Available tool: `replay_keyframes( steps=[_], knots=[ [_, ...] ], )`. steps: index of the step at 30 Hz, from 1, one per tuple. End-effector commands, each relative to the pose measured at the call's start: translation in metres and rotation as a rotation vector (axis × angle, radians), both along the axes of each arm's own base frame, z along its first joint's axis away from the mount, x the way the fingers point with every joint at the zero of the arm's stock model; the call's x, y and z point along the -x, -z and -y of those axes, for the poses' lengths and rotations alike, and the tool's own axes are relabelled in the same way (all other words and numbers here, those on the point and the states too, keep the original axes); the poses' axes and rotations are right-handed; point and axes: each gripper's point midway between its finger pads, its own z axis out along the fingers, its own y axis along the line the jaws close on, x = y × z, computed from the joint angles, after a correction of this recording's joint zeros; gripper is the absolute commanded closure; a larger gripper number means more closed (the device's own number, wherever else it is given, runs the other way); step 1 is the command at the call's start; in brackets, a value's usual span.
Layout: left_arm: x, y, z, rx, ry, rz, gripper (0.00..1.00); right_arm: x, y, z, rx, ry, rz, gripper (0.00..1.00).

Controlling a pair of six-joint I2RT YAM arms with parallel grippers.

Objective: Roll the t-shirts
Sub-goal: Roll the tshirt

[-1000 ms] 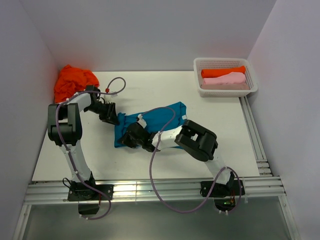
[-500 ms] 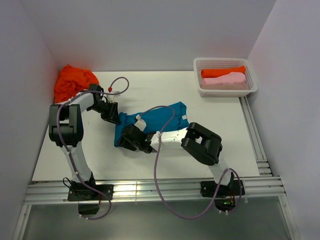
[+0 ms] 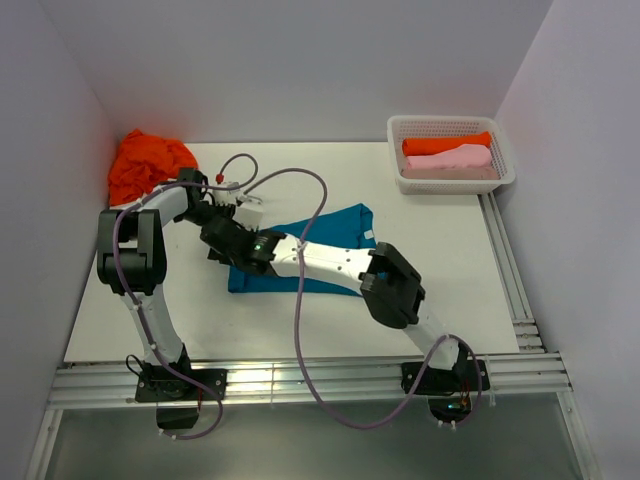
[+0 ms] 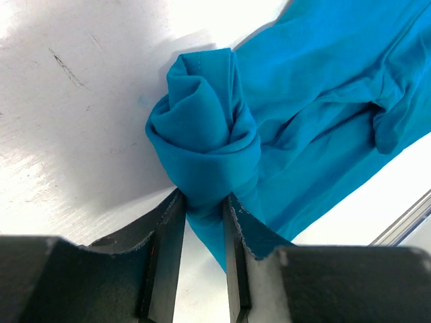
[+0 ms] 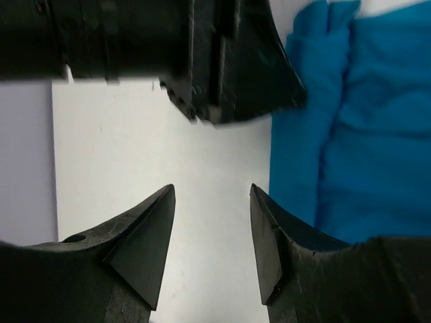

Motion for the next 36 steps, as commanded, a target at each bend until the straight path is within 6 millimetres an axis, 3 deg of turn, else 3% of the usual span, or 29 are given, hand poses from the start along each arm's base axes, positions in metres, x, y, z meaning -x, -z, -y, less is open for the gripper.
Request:
replay_keyframes(
  steps=[1,2,9,24,28,36],
  knots=[
    [-0.016,-0.007,-0.004,-0.046,-0.013,0.092,0.66,-0.024,0.013,0.008,0.15,0.023,0.06,0.45],
    [-0.015,-0.005,-0.004,-0.048,-0.013,0.087,0.67,-0.026,0.027,0.006,0.178,0.016,0.054,0.45],
    [-0.016,-0.006,-0.005,-0.054,-0.013,0.091,0.66,-0.038,0.046,0.004,0.197,0.031,0.056,0.46],
    [-0.019,-0.01,-0.004,-0.048,-0.005,0.098,0.59,-0.034,0.094,0.009,0.279,0.019,-0.011,0.46],
    [-0.018,-0.015,-0.001,-0.029,0.0,0.096,0.56,-0.034,0.102,0.01,0.293,0.017,-0.027,0.46],
    [-0.037,-0.041,-0.001,0.011,-0.005,0.135,0.52,-0.032,0.113,0.021,0.326,0.032,-0.063,0.46]
  ],
)
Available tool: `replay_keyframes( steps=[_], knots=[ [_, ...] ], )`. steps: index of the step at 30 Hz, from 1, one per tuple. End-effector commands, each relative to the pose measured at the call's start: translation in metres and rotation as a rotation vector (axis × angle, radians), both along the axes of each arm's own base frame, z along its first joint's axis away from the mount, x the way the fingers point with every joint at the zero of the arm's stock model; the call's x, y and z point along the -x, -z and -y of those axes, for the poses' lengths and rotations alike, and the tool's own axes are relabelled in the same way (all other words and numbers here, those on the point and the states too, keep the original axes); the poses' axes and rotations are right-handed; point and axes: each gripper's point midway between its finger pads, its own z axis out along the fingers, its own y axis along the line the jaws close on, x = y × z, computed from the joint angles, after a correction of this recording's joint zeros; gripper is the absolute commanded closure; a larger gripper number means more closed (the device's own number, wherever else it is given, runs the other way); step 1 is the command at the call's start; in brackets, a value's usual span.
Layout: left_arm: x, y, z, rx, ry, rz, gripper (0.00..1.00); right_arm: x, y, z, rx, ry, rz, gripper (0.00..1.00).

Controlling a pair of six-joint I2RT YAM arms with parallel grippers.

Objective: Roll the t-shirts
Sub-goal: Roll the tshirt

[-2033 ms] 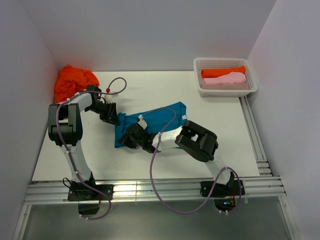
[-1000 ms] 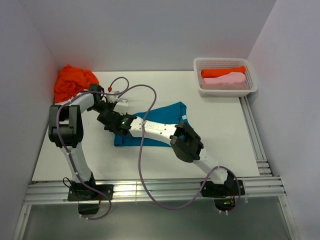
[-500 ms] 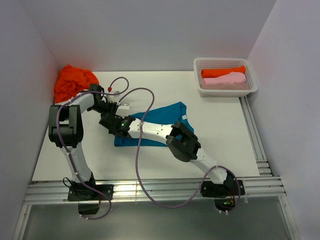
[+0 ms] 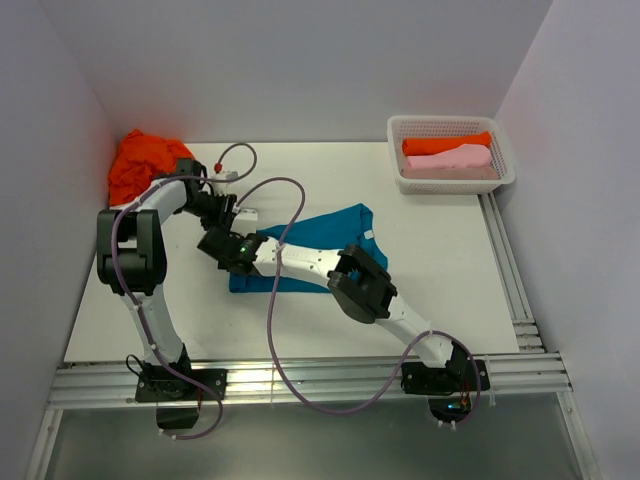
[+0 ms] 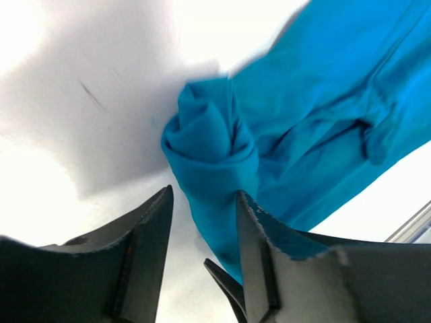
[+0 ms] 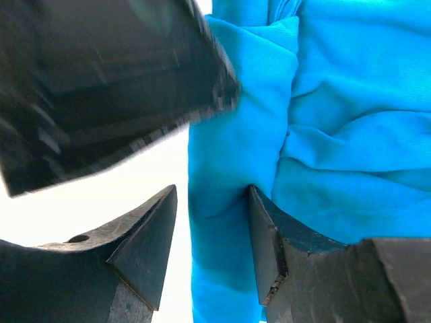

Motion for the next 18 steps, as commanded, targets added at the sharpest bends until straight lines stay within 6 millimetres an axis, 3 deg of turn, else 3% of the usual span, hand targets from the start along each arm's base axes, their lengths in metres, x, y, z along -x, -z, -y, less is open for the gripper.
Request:
replay_keyframes(
  steps=[1,5,10,18],
  knots=[
    [-0.026,-0.032,-0.002,0.028,0.0,0.1,0.51,-0.004,0.021,0.014,0.061,0.024,-0.034,0.46],
    [-0.038,-0.049,-0.002,0.056,0.005,0.122,0.5,-0.004,0.023,0.018,0.075,0.032,-0.044,0.46],
    [-0.053,-0.062,-0.025,0.069,-0.043,0.14,0.47,-0.004,0.022,0.023,0.091,0.049,-0.052,0.46],
    [-0.056,-0.069,-0.039,0.075,-0.052,0.163,0.47,0.001,0.031,0.033,0.154,0.042,-0.107,0.46]
  ],
)
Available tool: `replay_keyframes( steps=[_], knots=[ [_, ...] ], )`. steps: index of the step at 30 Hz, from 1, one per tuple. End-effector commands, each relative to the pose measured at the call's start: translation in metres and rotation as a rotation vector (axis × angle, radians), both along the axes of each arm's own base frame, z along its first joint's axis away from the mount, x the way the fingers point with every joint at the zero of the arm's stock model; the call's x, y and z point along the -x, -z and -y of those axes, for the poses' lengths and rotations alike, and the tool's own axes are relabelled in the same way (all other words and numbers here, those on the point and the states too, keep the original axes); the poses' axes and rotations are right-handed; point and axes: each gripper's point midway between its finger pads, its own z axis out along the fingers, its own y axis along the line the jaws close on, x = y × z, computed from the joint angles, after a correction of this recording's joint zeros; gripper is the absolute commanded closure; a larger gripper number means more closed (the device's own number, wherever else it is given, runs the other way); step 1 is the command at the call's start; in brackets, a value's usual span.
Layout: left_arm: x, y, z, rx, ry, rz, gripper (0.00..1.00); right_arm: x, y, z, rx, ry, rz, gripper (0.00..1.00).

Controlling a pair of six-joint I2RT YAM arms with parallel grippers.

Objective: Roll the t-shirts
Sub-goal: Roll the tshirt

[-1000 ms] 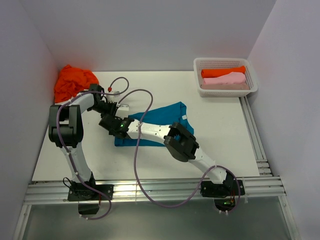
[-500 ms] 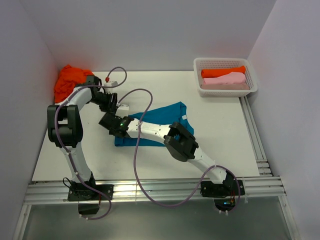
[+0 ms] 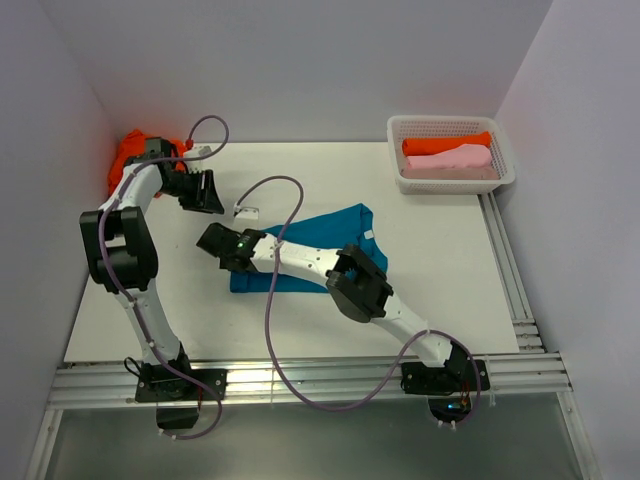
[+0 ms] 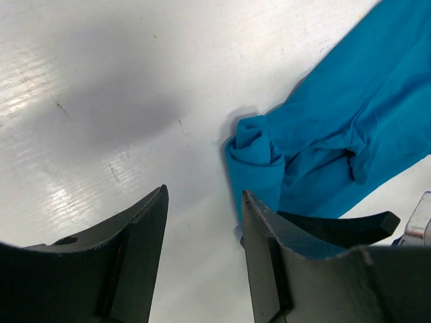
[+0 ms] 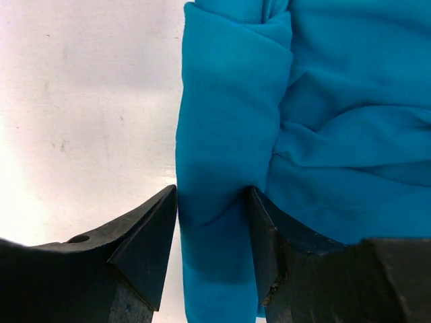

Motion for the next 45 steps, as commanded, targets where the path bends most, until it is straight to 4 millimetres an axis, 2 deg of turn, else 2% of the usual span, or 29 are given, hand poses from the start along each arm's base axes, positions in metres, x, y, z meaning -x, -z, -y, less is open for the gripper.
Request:
replay_keyframes(
  steps=[1,4,10,12,13,14,15,16,17,19,23,28,30,31,37,41,45],
  knots=[
    [0.001,-0.012,0.007,0.026,0.044,0.033,0.47,0.001,0.027,0.026,0.117,0.02,-0.064,0.46],
    [0.004,-0.009,0.008,0.031,0.052,0.027,0.47,0.003,0.031,0.03,0.131,0.023,-0.078,0.48],
    [0.012,-0.005,0.008,0.036,0.072,0.022,0.47,0.011,0.041,0.037,0.144,0.016,-0.13,0.67],
    [0.016,-0.005,0.008,0.042,0.083,0.024,0.47,0.014,0.044,0.034,0.11,-0.007,-0.145,0.73],
    [0.017,-0.006,0.008,0.044,0.089,0.03,0.47,0.013,0.051,0.033,0.086,-0.011,-0.143,0.79],
    [0.021,-0.005,0.008,0.053,0.092,0.019,0.46,0.015,0.04,0.025,0.034,-0.037,-0.146,0.79],
    [0.022,-0.006,0.008,0.056,0.098,0.021,0.46,0.017,0.038,0.022,-0.002,-0.055,-0.148,0.8],
    [0.023,-0.005,0.007,0.056,0.106,0.021,0.46,0.016,0.044,0.016,-0.068,-0.076,-0.134,0.82],
    [0.025,-0.005,0.008,0.056,0.112,0.02,0.47,0.013,0.022,0.009,-0.152,-0.091,-0.116,0.82],
    [0.028,-0.004,0.006,0.059,0.117,0.016,0.47,0.016,0.006,-0.006,-0.316,-0.153,-0.107,0.82],
    [0.033,-0.003,0.001,0.054,0.116,0.014,0.47,0.013,-0.016,-0.017,-0.495,-0.208,-0.095,0.81],
    [0.04,0.001,-0.004,0.049,0.118,0.005,0.47,0.018,-0.031,-0.029,-0.676,-0.267,-0.1,0.81],
    [0.045,0.006,-0.004,0.048,0.122,-0.005,0.47,0.018,-0.027,-0.025,-0.722,-0.255,-0.115,0.8],
    [0.046,0.006,-0.005,0.043,0.124,0.0,0.47,0.016,-0.034,-0.027,-0.763,-0.265,-0.105,0.8],
    [0.057,0.015,-0.002,0.057,0.134,-0.018,0.47,0.011,-0.026,-0.015,-0.814,-0.222,-0.118,0.78],
    [0.069,0.03,0.009,0.068,0.146,-0.046,0.47,0.01,-0.022,-0.005,-0.822,-0.176,-0.132,0.75],
    [0.069,0.037,0.02,0.068,0.153,-0.035,0.47,0.01,-0.02,0.002,-0.802,-0.137,-0.139,0.74]
  ],
)
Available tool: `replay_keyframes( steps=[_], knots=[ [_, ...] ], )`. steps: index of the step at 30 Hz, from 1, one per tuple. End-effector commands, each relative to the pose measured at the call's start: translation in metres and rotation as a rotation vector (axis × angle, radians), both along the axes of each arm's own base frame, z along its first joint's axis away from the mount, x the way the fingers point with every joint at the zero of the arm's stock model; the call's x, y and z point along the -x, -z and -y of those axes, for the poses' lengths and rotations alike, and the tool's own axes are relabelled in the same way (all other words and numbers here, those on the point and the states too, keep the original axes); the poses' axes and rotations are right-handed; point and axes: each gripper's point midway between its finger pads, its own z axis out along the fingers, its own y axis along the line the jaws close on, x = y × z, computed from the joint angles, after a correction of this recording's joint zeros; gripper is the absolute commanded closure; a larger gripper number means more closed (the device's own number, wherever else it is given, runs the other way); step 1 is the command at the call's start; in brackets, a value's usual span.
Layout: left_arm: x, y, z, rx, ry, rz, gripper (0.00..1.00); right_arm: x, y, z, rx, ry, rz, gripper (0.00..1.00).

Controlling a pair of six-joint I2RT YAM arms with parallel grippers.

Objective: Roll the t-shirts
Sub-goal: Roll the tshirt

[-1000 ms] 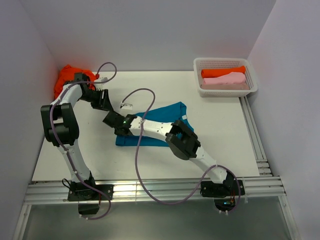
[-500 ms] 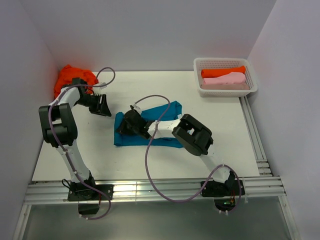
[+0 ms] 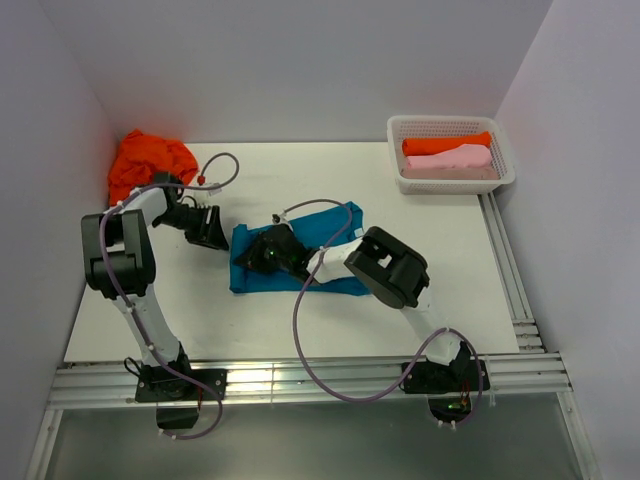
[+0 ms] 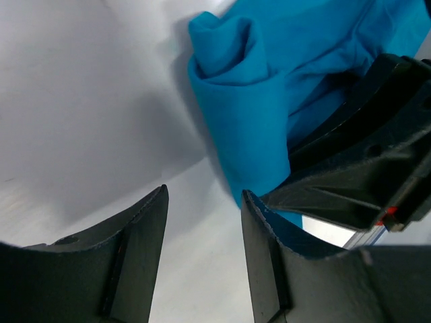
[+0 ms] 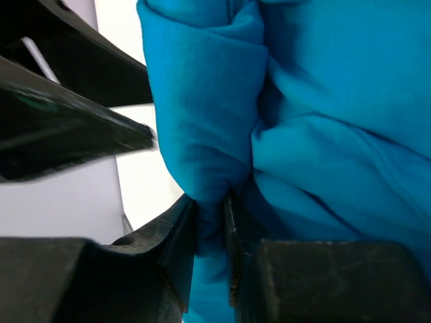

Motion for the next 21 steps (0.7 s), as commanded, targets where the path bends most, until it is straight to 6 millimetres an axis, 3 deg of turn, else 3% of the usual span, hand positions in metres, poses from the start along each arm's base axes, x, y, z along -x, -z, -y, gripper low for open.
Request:
replay_keyframes(
  steps=[1,6,11,21],
  knots=[
    [-0.008,-0.015,0.016,0.028,0.017,0.086,0.48,0.002,-0.016,0.009,-0.006,0.03,-0.019,0.73],
    [-0.011,-0.017,0.022,0.028,0.015,0.098,0.48,0.002,-0.012,0.014,0.034,0.049,-0.046,0.62],
    [-0.015,-0.011,0.026,-0.024,0.01,0.106,0.49,-0.001,-0.004,0.023,0.114,0.085,-0.069,0.58],
    [-0.022,-0.004,0.026,-0.085,-0.024,0.103,0.5,-0.006,-0.018,0.048,0.334,0.179,-0.018,0.52]
  ],
)
